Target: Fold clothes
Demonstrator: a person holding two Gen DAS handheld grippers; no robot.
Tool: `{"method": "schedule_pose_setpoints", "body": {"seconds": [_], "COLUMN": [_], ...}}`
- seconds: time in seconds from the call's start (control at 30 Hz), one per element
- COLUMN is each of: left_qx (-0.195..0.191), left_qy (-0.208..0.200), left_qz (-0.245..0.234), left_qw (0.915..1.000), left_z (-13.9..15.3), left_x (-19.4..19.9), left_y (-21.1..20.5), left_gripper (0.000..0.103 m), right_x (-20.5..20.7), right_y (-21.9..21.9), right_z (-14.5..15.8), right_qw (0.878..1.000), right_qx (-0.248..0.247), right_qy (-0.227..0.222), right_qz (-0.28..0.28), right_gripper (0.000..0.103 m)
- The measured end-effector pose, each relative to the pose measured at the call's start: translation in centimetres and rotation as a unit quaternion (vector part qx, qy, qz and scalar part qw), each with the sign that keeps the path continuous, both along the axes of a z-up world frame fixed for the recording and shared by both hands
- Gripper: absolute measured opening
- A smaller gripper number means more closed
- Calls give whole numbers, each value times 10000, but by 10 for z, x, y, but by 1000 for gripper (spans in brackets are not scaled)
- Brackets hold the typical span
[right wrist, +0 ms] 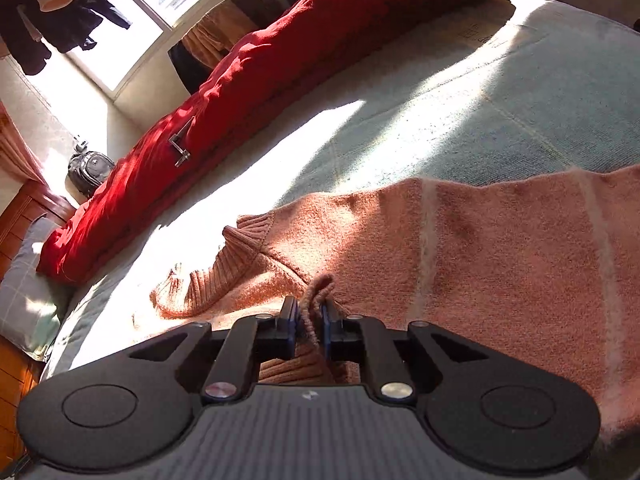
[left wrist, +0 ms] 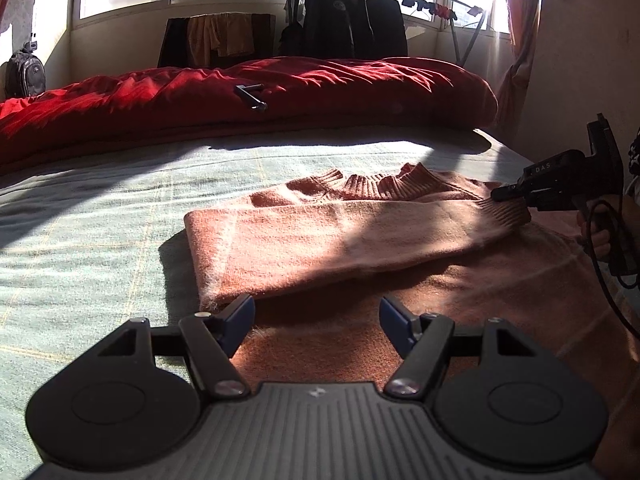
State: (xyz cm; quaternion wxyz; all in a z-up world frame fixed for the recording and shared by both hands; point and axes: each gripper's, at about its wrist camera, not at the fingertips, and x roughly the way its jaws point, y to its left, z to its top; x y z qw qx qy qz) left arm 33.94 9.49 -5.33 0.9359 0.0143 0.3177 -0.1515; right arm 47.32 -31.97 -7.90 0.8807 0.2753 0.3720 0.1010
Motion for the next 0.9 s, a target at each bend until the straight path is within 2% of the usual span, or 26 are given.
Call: {"method": "schedule_pose_setpoints", "body": {"seconds": [0.23,0.33,0.4,0.43,0.5,0.6,0.67,0.73,0.83,0.9], "left_qx": [-12,-13,-6,4,20,-8,-16,36,58,29], "left_qy": [-68,-78,-70,-69,-66,-68,-66,-100,-169,-151], "left_qz": [-4,-22,-20,-12,-1,-12,-50,-106,-209,-204], "left_qw": [10000,10000,10000,10000,10000,10000,10000,9999,9996,9997], "left_z": [3,3,2,2,1,1,1,2,4,3], "left_x": [2,2,1,1,2,6,10,12,14,13], "left_y": [1,1,1,2,4,6,6,3,-2,-1], "left_gripper": [70,70,70,70,70,70,70,70,70,70], "right_x": [7,13,16,15,8,-2,-7,-7,-2,-8], "right_y": [3,8,11,12,11,12,18,29,44,45], "right_z": [33,26,19,14,13,26,36,39,26,23], "right_qw": [9980,9982,9975,9962,9949,9959,9968,9978,9982,9986], "right_qx": [-233,-489,-695,-866,-995,-879,-737,-533,-133,-132], "right_qy": [-560,-312,-92,44,111,-128,-304,-324,-79,9], "right_qz": [173,149,100,22,-138,-189,-83,226,588,507], "right_gripper": [12,13,17,23,24,29,46,48,50,50]}}
